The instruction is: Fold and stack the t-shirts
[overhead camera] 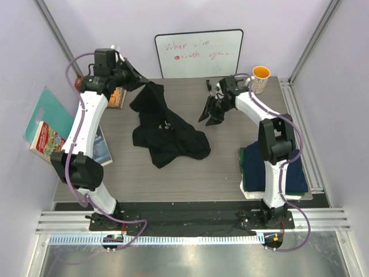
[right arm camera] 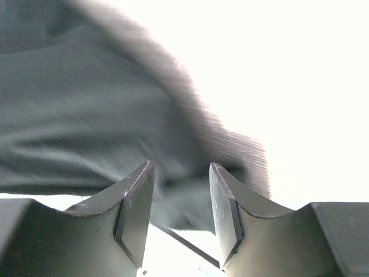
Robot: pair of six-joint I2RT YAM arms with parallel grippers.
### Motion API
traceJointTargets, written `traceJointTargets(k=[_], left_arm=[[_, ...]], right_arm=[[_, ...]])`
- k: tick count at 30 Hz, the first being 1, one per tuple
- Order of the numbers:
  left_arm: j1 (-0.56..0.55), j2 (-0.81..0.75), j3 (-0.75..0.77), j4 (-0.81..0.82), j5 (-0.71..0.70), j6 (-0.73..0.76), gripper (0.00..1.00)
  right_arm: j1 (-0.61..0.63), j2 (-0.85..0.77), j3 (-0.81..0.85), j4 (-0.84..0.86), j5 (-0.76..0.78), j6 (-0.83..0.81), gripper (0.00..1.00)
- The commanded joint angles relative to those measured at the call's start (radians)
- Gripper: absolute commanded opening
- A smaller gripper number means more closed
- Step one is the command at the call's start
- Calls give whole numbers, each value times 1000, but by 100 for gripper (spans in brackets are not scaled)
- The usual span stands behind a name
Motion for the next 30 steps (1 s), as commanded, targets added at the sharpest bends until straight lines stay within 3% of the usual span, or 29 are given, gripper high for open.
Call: traceJointTargets(k=[1, 11, 19, 25, 30], left_arm=[[8, -78, 76, 58, 4, -51, 0], [10, -102, 387, -28, 32, -60, 0], [7, -178, 404, -48, 154, -100, 0], [8, -165, 524, -48, 263, -174, 0], [-1, -131, 582, 127, 394, -326, 0]], right_arm=[[-54, -114, 35, 17, 54, 32, 48], [-82, -137, 36, 37, -20, 35, 48], [-82, -222, -75, 121, -27, 58, 48], [-81, -267, -129, 184, -36, 90, 48], [-74, -294, -194, 247, -44, 122, 48]])
